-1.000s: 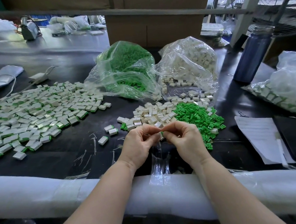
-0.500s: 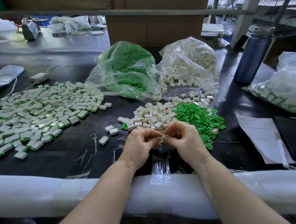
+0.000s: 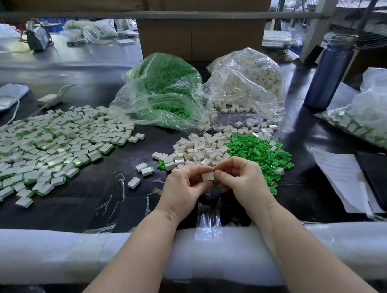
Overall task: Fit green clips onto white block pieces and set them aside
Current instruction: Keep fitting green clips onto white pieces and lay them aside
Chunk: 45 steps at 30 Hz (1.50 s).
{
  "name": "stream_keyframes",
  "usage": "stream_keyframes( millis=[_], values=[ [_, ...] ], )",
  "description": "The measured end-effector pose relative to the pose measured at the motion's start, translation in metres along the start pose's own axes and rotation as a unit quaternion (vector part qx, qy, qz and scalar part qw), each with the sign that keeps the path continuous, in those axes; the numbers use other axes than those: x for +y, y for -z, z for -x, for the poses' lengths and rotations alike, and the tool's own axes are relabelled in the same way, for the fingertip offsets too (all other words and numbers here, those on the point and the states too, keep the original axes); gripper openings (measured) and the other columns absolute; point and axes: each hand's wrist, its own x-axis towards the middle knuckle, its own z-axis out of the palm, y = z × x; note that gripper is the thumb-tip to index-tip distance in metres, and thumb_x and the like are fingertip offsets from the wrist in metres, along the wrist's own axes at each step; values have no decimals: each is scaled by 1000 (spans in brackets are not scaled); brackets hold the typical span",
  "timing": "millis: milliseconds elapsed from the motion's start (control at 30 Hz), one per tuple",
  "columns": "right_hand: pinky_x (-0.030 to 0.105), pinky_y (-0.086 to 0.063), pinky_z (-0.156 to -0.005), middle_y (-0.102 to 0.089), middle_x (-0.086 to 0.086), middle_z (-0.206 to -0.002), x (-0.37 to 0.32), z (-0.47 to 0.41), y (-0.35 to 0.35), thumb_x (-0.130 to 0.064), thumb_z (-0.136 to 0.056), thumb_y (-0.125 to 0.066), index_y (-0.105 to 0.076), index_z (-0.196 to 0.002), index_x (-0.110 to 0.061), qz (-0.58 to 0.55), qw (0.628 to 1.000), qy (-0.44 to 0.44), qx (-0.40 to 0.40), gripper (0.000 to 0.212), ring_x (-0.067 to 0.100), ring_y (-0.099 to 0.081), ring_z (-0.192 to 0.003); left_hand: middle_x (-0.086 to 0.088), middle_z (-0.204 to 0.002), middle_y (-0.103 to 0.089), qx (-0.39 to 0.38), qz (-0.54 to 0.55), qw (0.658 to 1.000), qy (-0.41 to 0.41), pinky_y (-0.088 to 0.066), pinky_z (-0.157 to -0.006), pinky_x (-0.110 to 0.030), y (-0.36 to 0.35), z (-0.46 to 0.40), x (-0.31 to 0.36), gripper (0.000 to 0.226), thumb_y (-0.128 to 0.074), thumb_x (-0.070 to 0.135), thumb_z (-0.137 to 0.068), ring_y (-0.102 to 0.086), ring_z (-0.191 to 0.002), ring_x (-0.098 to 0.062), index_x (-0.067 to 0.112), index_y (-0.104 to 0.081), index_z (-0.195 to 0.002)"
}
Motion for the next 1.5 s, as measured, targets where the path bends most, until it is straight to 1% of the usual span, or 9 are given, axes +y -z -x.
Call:
stream_keyframes(
  millis=[100,167,233,467,633,967,1167,1367,1500],
  values=[
    [20,-52,-47,-64,0,-57,0,0,1,2,-85,-62,-65,-78,-5,-39,999,-5,-5,10,7,-58,-48,-11,-92,-68,5,20,1000,15,-52,-83,-28,1,-1,-2,17,-65,6,-83,-65,-85,-20,7,-66,-100],
    [20,-52,-48,-65,-1,-57,-1,1,1,1,-86,-61,-65,-78,-5,-41,999,-4,-7,10,6,-59,-49,-7,-84,-68,0,22,1000,19,-52,-72,-24,1,-2,-3,8,-60,8,-88,-63,-74,-15,9,-66,-93],
    [17,-49,-47,-65,-2,-55,-2,2,1,1,-86,-61,-64,-76,-5,-28,1000,-3,-8,12,5,-58,-48,0,-75,-66,-4,23,999,25,-49,-63,-19,2,-2,-3,12,-57,10,-90,-60,-63,-8,16,-65,-84],
    [19,-47,-50,-60,0,-56,1,0,-1,-2,-87,-60,-61,-72,-7,50,999,-4,-10,16,9,-53,-50,4,-64,-62,-23,12,999,48,-43,-56,-10,1,-2,-3,20,-56,11,-91,-53,-52,3,22,-63,-76],
    [16,-47,-47,-58,-6,-48,4,-1,0,-3,-87,-60,-61,-70,-9,63,998,-17,-23,18,3,-52,-44,5,-64,-60,-49,-31,997,47,-42,-62,-18,3,-1,-2,18,-56,13,-92,-52,-58,-5,18,-64,-76],
    [17,-45,-48,-56,-3,-54,4,0,1,-6,-84,-65,-61,-67,-13,108,994,0,-33,19,1,-50,-45,8,-66,-56,-64,-45,996,44,-41,-70,-25,3,1,-1,16,-55,14,-92,-49,-63,-6,18,-65,-79],
    [17,-47,-46,-62,-2,-51,4,0,0,0,-84,-63,-63,-69,-8,3,1000,-8,2,16,7,-58,-48,-1,-78,-66,-37,-16,999,32,-52,-77,-31,1,2,2,14,-58,14,-91,-60,-74,-14,8,-70,-92],
    [21,-51,-52,-67,4,-62,4,0,-1,0,-80,-68,-64,-68,-10,-10,1000,11,-11,16,13,-63,-57,-3,-71,-62,-15,30,999,42,-48,-62,-17,0,2,3,16,-57,8,-89,-58,-64,-11,21,-65,-88],
    [17,-46,-50,-65,-2,-57,2,1,-2,1,-78,-69,-65,-66,-12,18,999,40,-28,18,8,-58,-53,1,-67,-60,-15,17,999,46,-48,-61,-19,1,2,1,20,-57,7,-88,-60,-69,-15,25,-60,-80]
  ],
)
